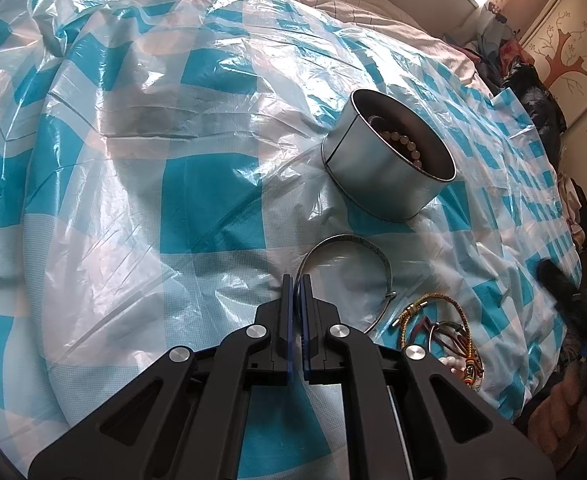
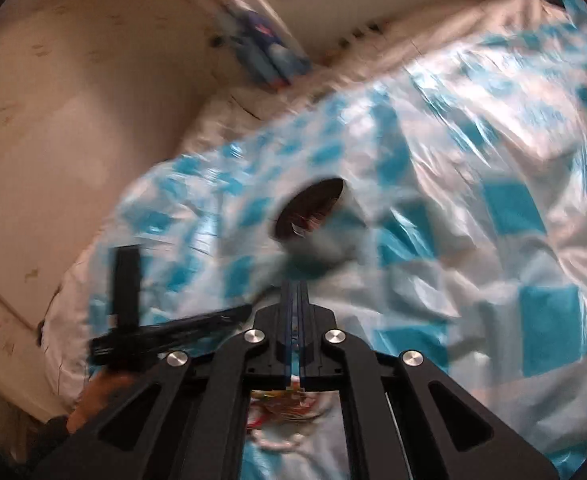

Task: Organize jewelry
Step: 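Hold the silver bangle in the left gripper while the right gripper grasps the gold bracelet from the pile, then carry the silver bangle and gold bracelet over the silver tin with both grippers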

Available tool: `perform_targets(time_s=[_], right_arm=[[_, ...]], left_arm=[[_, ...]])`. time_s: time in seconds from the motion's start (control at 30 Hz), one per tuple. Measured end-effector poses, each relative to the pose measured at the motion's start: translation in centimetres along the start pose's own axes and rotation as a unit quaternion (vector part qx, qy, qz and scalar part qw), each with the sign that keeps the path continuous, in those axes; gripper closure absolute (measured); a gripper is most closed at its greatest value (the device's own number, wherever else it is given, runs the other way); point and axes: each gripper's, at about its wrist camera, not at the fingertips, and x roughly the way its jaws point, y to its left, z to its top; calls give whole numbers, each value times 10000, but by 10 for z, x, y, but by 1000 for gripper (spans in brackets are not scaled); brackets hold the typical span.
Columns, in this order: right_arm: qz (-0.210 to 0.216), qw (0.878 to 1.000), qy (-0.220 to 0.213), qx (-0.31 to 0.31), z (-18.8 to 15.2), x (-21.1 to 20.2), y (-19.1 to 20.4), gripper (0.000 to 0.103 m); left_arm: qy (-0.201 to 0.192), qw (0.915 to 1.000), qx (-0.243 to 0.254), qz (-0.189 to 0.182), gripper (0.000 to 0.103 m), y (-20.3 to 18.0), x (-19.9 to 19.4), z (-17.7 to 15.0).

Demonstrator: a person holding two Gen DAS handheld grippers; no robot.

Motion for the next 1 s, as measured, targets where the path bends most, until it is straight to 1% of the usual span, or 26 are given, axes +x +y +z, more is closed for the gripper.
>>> perform_targets(time_s=[0.03, 0.07, 0.1, 0.13, 0.17, 0.23, 0.33, 0.4, 0.43, 0.5, 0.53, 0.57, 0.67, 0.7, 0.73, 0.77, 0.8, 0.87, 1.0], right_arm=[[-53, 9997, 222, 78, -1, 9, -3, 100], [-121, 9991, 397, 67, -2, 17, -2, 96], [-156, 9985, 527, 12, -5, 23, 0, 87], [-234, 9978, 623, -77, -7, 29, 4, 62], [-332, 9973, 641, -165, -8, 31, 7, 54], [-508, 9957, 710, -318, -12, 37, 10, 54], [-723, 9928, 887, -341, -17, 48, 10, 54], [-836, 9910, 914, -510, -19, 54, 15, 54], [-947, 9890, 924, -660, -19, 57, 19, 57], [-1203, 9834, 958, -965, -20, 65, 25, 73], [-1247, 9814, 985, -1077, -21, 68, 28, 91], [-1167, 9825, 988, -1065, -21, 68, 27, 96], [-714, 9911, 802, -792, -17, 55, 23, 99], [-469, 9944, 680, -665, -15, 49, 20, 99], [-82, 9976, 437, -533, -11, 37, 20, 99], [113, 9983, 293, -487, -7, 31, 21, 99], [394, 9984, 92, -402, -5, 22, 21, 99], [653, 9975, -143, -243, -1, 11, 16, 99], [886, 9950, -422, 175, 6, -2, -1, 99]], left_arm=[[-1, 10000, -1, 0, 100, 0, 0, 0], [1, 10000, -5, 3, 100, 0, 0, 0], [0, 10000, -4, 4, 100, 0, 0, 0], [0, 10000, 0, 3, 100, 0, 0, 0], [-1, 10000, -1, 1, 100, 0, 0, 0], [0, 10000, -11, -5, 100, 0, 1, 0], [8, 10000, -45, -14, 99, 1, 3, -1], [24, 10000, -71, -25, 99, 2, 5, -1], [32, 10000, -76, -28, 99, 2, 5, -1], [44, 9999, -80, -42, 98, 2, 5, -1], [42, 10000, -64, -33, 98, 1, 5, -1], [29, 10000, -2, -2, 98, 0, 5, -2], [-7, 9999, 112, 26, 101, -4, 3, -2], [-18, 9999, 138, -11, 101, -6, 1, -2], [-42, 9999, 149, -48, 101, -7, -1, -2], [-82, 9998, 143, -112, 101, -8, -5, -1], [-124, 9997, 136, -161, 101, -8, -8, 0], [-274, 9993, 93, -239, 101, -8, -20, 2], [-412, 9986, -4, -324, 101, -6, -32, 5]])
